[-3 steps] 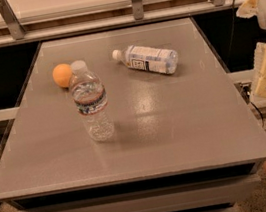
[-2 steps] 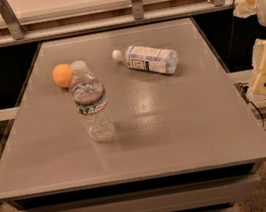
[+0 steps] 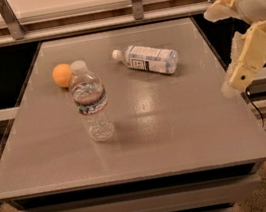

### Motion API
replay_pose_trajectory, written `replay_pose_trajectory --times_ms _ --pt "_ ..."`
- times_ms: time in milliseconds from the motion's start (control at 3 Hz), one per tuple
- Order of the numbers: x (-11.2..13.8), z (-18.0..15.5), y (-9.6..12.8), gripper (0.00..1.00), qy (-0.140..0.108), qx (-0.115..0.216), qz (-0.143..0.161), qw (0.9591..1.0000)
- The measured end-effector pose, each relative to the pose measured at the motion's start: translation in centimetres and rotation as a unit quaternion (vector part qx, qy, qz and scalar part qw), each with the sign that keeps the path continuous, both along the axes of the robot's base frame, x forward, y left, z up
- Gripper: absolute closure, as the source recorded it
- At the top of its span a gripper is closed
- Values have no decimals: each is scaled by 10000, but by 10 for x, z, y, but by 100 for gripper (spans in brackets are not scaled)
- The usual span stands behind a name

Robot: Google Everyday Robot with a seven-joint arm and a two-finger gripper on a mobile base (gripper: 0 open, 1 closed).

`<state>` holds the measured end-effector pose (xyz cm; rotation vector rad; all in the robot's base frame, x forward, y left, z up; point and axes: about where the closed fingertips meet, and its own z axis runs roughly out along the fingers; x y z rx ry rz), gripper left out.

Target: Knock water bottle over

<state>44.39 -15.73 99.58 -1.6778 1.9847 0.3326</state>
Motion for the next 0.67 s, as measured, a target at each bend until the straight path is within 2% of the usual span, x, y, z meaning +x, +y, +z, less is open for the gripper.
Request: replay_pose_trajectory --times_ms 333,667 --pt "-6 3 38 0 105 632 250 9976" --pt "-10 -3 71 0 292 1272 129 9914"
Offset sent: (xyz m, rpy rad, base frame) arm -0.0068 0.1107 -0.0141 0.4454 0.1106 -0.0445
